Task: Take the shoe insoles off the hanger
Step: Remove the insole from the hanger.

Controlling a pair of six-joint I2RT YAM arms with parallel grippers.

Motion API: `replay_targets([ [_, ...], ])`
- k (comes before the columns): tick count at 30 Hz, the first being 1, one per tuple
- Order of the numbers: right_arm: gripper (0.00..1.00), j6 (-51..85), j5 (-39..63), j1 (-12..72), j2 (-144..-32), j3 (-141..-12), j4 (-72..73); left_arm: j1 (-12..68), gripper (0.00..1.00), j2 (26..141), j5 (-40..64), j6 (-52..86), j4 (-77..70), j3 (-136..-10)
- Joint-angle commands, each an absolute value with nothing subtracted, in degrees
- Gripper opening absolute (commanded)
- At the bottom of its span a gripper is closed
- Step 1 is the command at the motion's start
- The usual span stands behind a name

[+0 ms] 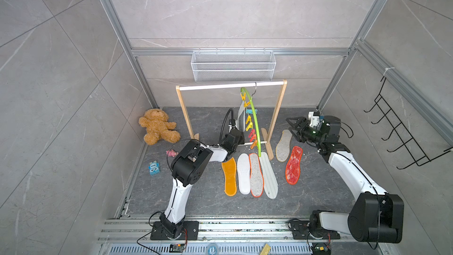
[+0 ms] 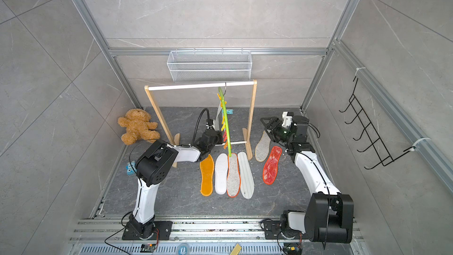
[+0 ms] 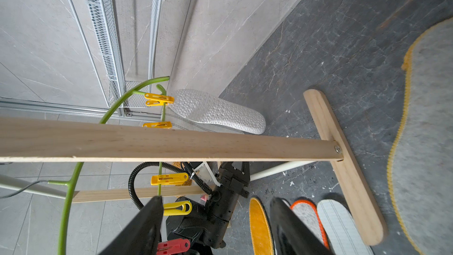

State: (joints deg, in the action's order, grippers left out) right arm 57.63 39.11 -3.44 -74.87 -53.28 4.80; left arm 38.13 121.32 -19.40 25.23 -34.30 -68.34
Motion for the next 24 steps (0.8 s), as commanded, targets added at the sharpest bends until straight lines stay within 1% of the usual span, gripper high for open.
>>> replay_targets([
  [1,0.71,59.09,40.43,-3.24,-75.12,-55.83,7.11,37.63,0.0,117.2,-19.3,23.45,-37.65,-68.11],
  [12,0.73,59.41,41.42,-3.25,-81.42,-64.45,6.41,36.75,0.0,113.75,-18.57,20.67,-35.33,-67.93],
  [18,0.74,59.91,43.52,-3.21,-87.79,-70.57,6.77,36.32,0.0,113.29,-16.34,17.93,-27.83,-71.93],
  [24,0.75,60.37,46.01,-3.1,-93.44,-75.87,6.72,36.12,0.0,115.24,-12.48,15.32,-18.37,-78.72],
])
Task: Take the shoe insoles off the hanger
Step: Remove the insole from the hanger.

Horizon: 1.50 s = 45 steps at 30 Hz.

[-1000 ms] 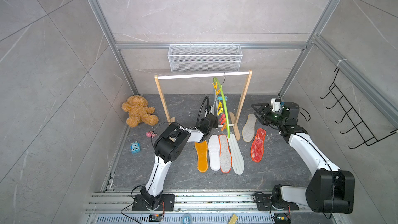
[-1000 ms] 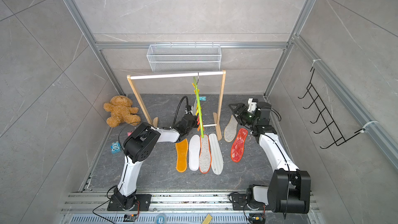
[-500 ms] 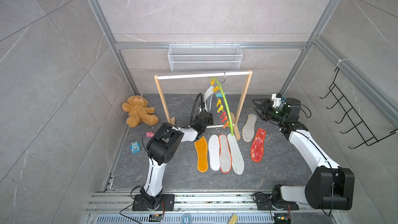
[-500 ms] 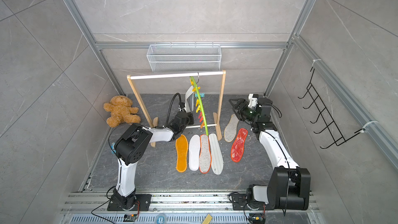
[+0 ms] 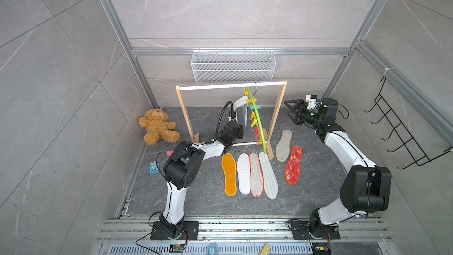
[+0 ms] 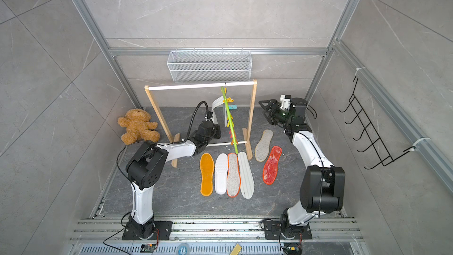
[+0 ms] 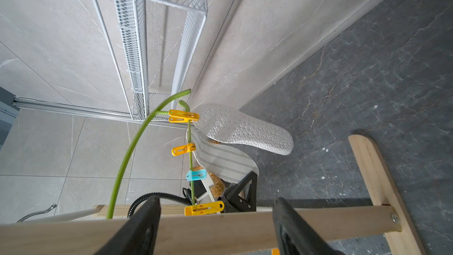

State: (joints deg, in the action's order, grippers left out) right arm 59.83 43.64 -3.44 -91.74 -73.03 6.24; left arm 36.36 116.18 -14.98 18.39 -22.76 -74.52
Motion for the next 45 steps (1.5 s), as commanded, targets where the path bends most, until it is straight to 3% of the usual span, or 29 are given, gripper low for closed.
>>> replay_targets([
  [1,0.75,60.58,46.15,-3.1,-94.18,-76.51,6.69,36.12,0.0,115.6,-12.08,14.73,-16.74,-79.89],
  [24,0.69,70.03,47.21,3.84,-105.14,-83.43,15.9,36.08,0.0,116.0,-7.56,14.94,-13.83,-82.38],
  [32,0.61,71.35,49.13,5.34,-108.89,-87.06,16.89,36.11,0.0,115.71,-7.08,15.13,-14.06,-81.91],
  [45,0.62,70.76,51.72,7.47,-113.12,-94.56,14.9,36.12,0.0,115.58,-7.09,14.63,-13.38,-82.03],
])
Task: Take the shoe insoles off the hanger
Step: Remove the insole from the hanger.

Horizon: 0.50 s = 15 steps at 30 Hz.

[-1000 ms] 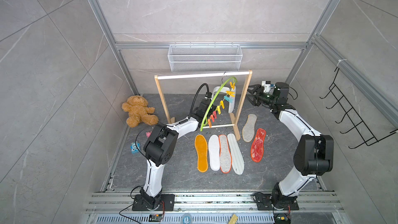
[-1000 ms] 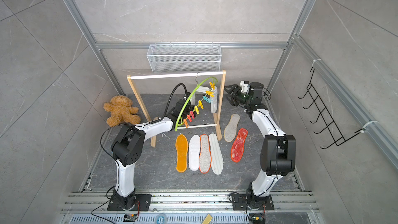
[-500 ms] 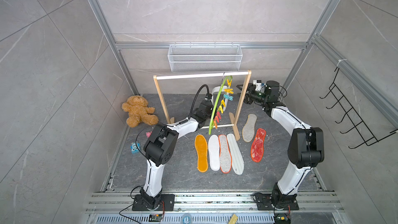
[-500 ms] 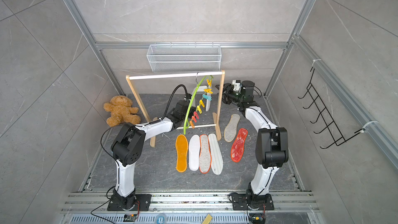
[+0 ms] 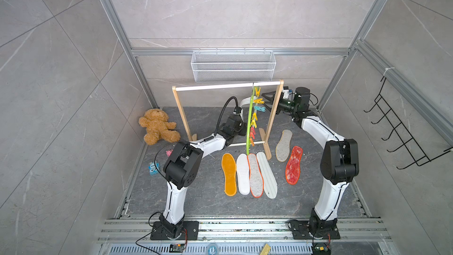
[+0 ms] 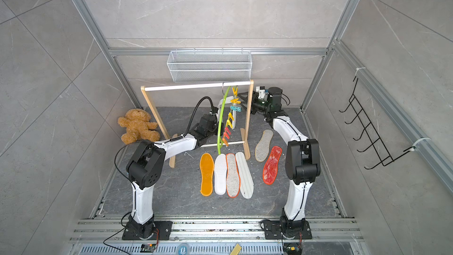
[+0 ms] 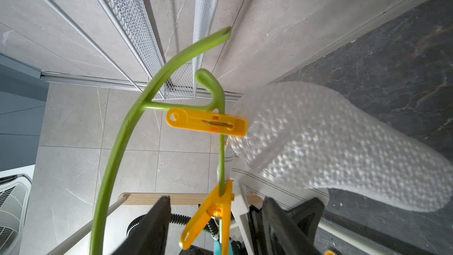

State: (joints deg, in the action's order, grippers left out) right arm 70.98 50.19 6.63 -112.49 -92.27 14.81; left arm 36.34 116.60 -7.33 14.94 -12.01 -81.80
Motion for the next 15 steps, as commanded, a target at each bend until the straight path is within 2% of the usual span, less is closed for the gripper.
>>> replay_targets([
  [1,0.62,70.55,51.76,7.5,-113.07,-94.53,14.77,36.11,0.0,115.58,-7.09,14.6,-13.35,-82.11],
  [10,0.56,67.86,52.23,7.95,-112.06,-93.37,12.09,36.12,0.0,115.23,-8.95,14.92,-13.02,-81.74],
  [15,0.55,67.02,52.96,7.98,-111.97,-93.59,10.96,36.07,0.0,114.79,-10.35,15.3,-12.92,-81.08],
])
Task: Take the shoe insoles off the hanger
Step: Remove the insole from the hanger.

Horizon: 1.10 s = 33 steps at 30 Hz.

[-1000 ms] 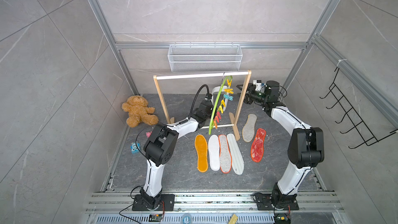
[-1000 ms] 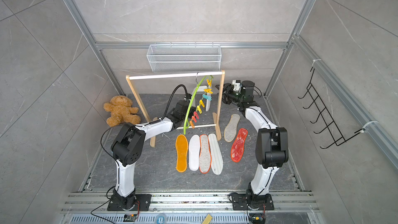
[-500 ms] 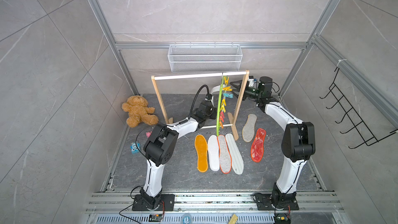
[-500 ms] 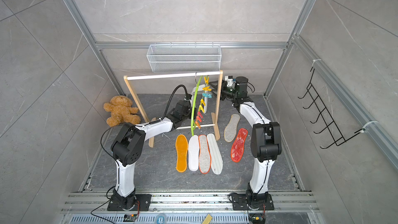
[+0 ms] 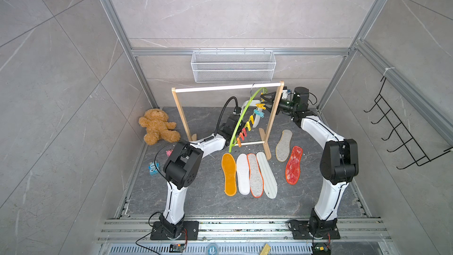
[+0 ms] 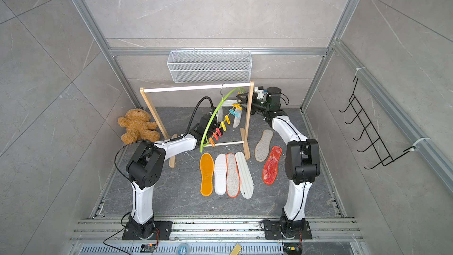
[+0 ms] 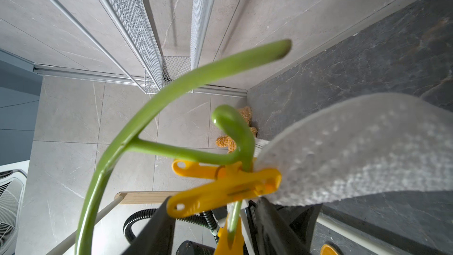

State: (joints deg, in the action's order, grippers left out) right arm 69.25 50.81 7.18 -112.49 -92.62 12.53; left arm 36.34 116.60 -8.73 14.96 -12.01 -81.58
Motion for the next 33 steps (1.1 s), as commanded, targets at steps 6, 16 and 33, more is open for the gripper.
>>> replay_targets([
  [6,0.65,63.68,53.11,7.94,-111.37,-94.42,6.66,36.11,0.0,114.38,-12.52,15.38,-12.17,-81.12],
  [16,0.6,63.47,55.5,8.16,-112.65,-97.41,6.16,36.1,0.0,114.35,-14.7,15.52,-11.27,-81.26],
  [33,0.61,54.17,57.28,8.51,-113.37,-102.97,-5.99,36.1,0.0,112.96,-18.05,15.2,-9.16,-81.56],
])
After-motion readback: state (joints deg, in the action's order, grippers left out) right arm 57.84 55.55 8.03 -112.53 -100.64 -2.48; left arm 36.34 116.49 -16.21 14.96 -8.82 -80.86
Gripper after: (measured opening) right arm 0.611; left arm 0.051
